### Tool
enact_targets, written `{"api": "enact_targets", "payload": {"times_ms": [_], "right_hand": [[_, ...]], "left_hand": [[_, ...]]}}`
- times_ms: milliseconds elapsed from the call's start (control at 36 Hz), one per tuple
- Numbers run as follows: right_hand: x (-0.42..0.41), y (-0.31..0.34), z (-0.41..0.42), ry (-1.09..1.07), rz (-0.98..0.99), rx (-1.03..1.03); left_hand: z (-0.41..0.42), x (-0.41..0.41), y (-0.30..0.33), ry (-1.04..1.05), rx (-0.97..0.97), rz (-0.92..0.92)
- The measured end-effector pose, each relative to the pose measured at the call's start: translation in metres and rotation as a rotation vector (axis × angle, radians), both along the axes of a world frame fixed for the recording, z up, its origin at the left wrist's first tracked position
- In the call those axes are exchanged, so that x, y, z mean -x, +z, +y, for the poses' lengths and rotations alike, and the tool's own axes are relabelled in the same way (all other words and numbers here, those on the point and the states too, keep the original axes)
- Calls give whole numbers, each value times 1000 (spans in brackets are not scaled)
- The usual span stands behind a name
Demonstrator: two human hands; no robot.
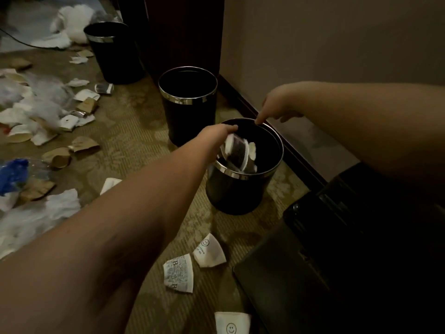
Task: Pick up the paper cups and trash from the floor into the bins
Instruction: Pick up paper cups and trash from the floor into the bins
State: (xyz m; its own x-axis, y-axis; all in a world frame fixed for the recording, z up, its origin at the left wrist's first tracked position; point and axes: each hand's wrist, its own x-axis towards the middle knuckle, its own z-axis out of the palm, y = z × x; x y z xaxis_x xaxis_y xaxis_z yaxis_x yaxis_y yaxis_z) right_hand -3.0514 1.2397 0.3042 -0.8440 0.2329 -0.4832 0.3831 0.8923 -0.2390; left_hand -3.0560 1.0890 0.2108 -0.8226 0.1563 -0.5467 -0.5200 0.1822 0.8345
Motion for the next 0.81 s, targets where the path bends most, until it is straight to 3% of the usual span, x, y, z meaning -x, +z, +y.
{"api": "enact_targets", "payload": {"times_ms": [167, 306, 417, 611, 806], "right_hand": [[-7, 7, -13, 107, 6, -119], [-25, 10, -50, 227, -5, -256], [-45, 18, -90, 325, -7, -379], [-87, 23, -168, 393, 71, -389], [-137, -6, -245, 417, 49, -352]], "left_hand": [[-31, -11, 4, -3, -49, 49], [-67, -23, 19, -81, 62, 187], [-114, -37, 35, -161, 254, 317], [-210, -84, 53, -408, 637, 506], [-315, -138, 42, -594, 942, 542]]}}
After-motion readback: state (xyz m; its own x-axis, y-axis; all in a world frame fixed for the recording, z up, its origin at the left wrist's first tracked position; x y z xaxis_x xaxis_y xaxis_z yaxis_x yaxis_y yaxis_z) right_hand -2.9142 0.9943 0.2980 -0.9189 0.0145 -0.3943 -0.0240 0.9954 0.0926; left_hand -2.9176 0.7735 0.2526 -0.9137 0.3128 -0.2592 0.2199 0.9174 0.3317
